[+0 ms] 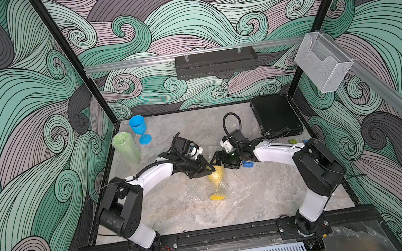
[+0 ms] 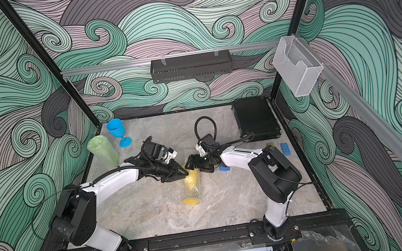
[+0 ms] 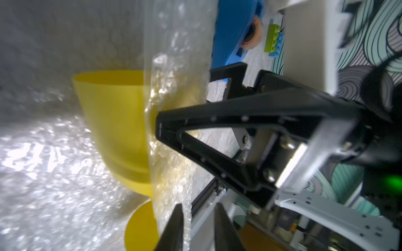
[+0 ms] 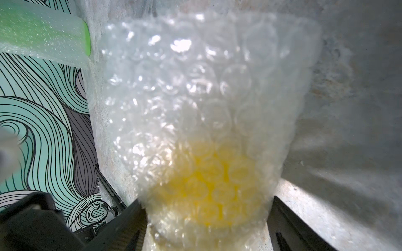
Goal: Wrap wine glasses in bubble wrap
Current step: Wrap the wine glass in bubble wrap.
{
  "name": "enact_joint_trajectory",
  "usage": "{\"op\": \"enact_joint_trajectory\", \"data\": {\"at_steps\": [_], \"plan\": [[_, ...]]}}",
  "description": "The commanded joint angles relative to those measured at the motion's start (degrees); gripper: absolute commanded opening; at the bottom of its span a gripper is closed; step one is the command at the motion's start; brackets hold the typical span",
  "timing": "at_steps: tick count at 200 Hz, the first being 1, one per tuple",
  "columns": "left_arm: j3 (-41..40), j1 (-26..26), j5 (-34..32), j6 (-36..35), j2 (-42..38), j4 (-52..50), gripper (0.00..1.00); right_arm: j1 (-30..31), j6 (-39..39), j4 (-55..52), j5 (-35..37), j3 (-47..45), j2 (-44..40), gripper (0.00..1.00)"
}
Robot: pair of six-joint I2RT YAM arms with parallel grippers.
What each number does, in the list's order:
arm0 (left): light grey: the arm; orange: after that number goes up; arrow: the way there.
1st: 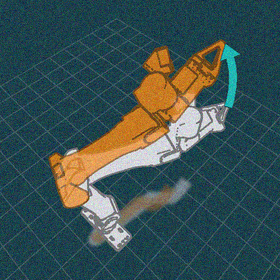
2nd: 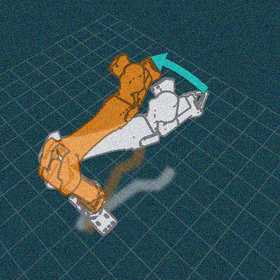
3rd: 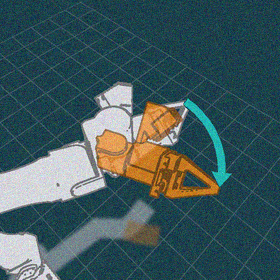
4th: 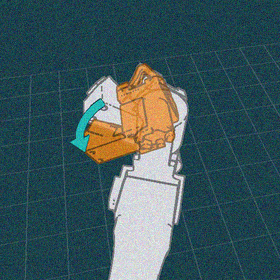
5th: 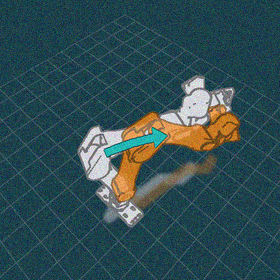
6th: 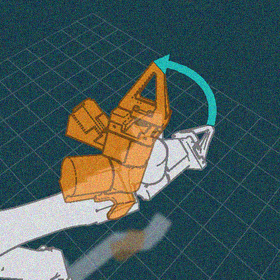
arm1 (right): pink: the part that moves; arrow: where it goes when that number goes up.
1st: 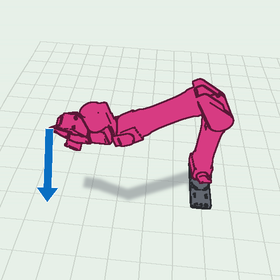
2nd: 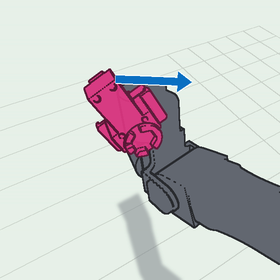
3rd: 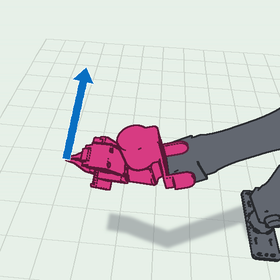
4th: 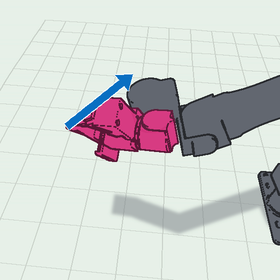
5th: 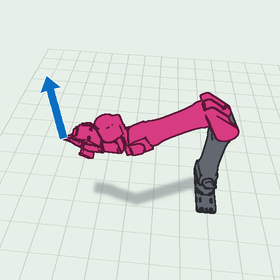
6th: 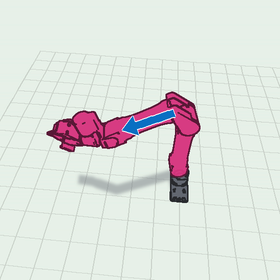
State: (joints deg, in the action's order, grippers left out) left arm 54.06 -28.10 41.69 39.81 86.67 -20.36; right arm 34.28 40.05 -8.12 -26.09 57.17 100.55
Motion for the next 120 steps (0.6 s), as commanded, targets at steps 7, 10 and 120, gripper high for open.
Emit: {"op": "enact_joint_trajectory", "data": {"at_steps": [7, 10, 120], "plan": [[-5.97, 5.65, -11.91, -6.06, -9.76, -5.80, 0.44, 0.26, -1.02, -5.57, 1.92, -0.54, 1.42, 0.86], [-6.83, 6.11, -12.91, -6.12, -10.21, -5.99, 0.45, 0.23, -1.11, -5.59, 1.95, -0.56, 1.45, 0.86], [-6.90, 11.58, -11.38, -5.27, 5.11, -1.27, 0.56, 0.01, -1.46, -5.33, 2.12, -0.33, 1.19, 0.86]]}}
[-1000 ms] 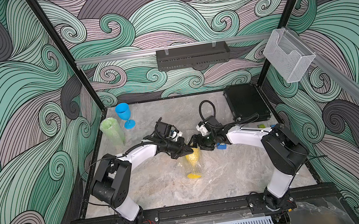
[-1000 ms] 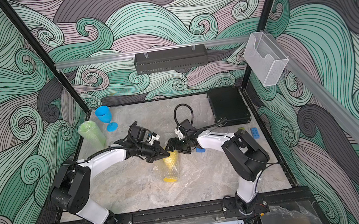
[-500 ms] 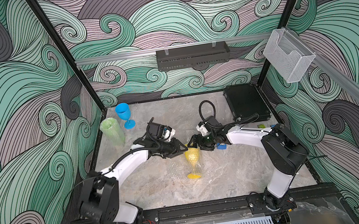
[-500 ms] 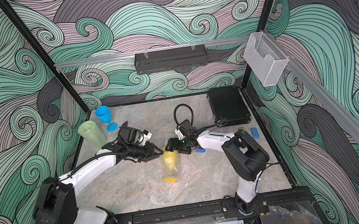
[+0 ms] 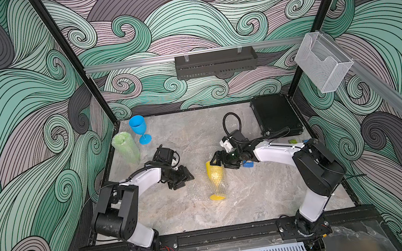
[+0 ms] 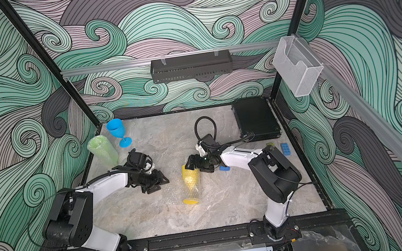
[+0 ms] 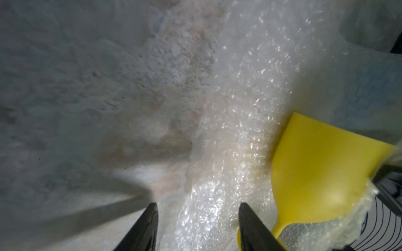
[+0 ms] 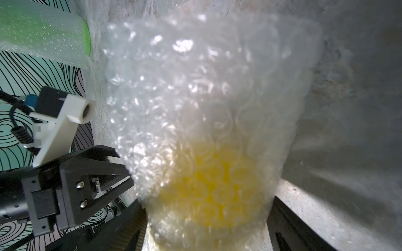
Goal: Wrap wine glasses in bubble wrap
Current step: Wrap the wine glass in bubble wrap.
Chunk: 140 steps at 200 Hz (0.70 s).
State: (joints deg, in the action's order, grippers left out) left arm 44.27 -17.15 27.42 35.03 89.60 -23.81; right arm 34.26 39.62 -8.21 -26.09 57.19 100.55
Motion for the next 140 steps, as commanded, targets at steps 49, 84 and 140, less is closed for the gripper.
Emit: {"op": "enact_joint_trajectory", "data": {"at_steps": [49, 84, 140], "plan": [[5.28, 0.69, 3.00, -1.64, 3.65, 1.68, 0.35, 0.02, -1.02, -5.15, 2.05, -0.35, 1.32, 0.85], [5.73, 0.67, 2.78, -1.79, 3.56, 1.36, 0.19, 0.02, -1.03, -5.24, 2.00, -0.07, 1.40, 0.85], [5.98, 0.11, 8.08, 1.24, -0.45, 4.62, 0.00, 0.05, -0.95, -5.33, 2.14, -0.30, 1.43, 0.85]]}}
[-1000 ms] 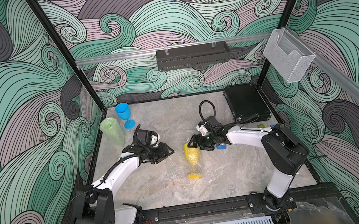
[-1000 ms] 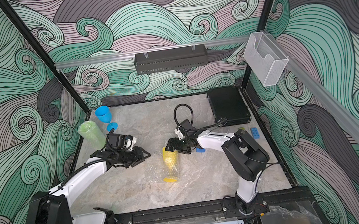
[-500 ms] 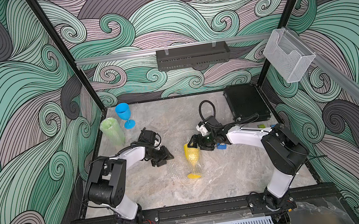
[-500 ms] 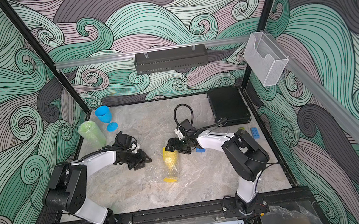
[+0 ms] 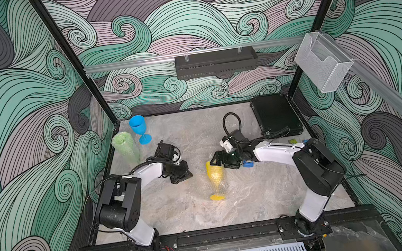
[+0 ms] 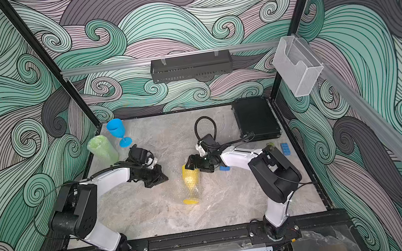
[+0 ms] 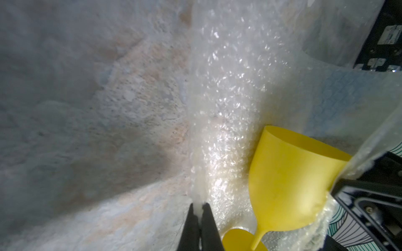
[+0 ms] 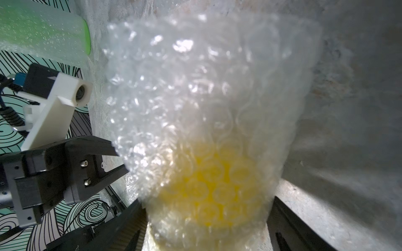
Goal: Wrap wine glasses in bubble wrap
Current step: Wrap the wine glass in bubble wrap.
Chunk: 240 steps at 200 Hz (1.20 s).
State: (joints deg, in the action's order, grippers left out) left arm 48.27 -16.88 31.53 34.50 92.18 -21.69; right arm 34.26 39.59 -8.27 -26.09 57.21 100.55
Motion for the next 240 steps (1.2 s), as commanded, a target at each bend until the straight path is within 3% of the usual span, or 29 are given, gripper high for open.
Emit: {"op": "enact_joint_trajectory", "data": {"at_steps": [1, 135, 240], "plan": [[1.99, -0.20, 4.11, 1.83, -3.09, 2.60, 0.00, 0.03, -0.92, -5.26, 2.11, -0.29, 1.46, 0.85], [8.30, -9.36, 13.22, 1.46, -1.09, 6.76, 0.00, 0.24, 0.31, -5.12, 2.90, -0.52, 1.88, 0.85], [8.53, -13.16, 14.39, 3.90, 1.69, 7.57, 0.00, 0.77, 0.75, -4.91, 2.81, -0.05, 2.36, 0.85]]}}
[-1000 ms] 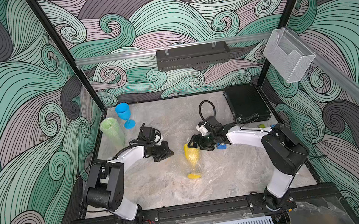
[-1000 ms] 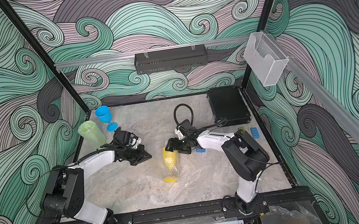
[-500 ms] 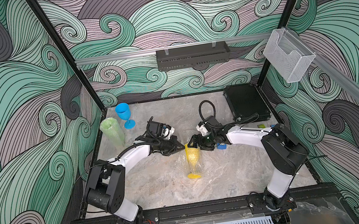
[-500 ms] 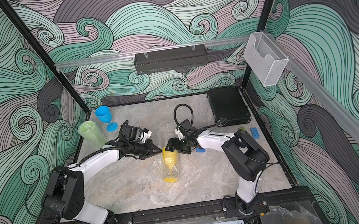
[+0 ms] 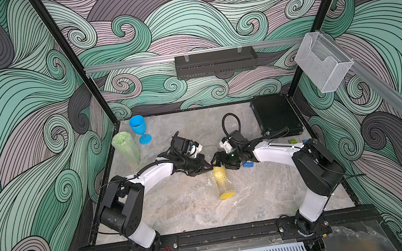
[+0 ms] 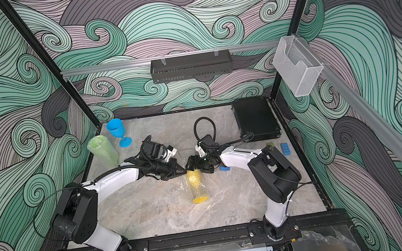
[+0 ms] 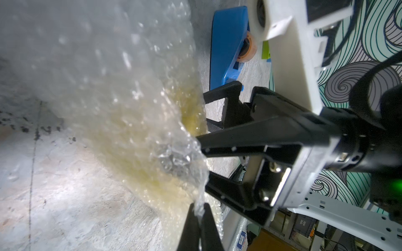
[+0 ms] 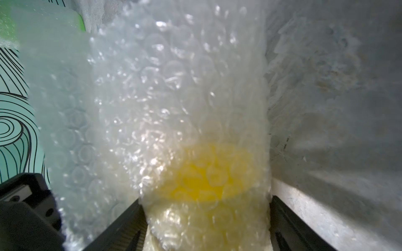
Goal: Wrap wine glasses in bubble wrap
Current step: Wrap the wine glass in bubble wrap.
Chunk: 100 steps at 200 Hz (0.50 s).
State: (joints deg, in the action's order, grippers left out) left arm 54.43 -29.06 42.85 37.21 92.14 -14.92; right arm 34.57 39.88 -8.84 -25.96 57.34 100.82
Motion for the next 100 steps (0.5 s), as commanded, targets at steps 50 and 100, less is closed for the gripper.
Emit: {"op": "enact_joint_trajectory", "data": {"at_steps": [50, 100], "plan": [[4.09, -1.26, 2.71, 1.96, 4.03, 0.06, 0.04, 0.59, 0.46, -4.56, 2.63, -0.37, 1.76, 0.85], [5.36, -1.88, 3.20, 2.86, 5.63, -0.35, 0.11, 0.58, 0.47, -4.56, 2.54, -0.34, 1.77, 0.84]]}}
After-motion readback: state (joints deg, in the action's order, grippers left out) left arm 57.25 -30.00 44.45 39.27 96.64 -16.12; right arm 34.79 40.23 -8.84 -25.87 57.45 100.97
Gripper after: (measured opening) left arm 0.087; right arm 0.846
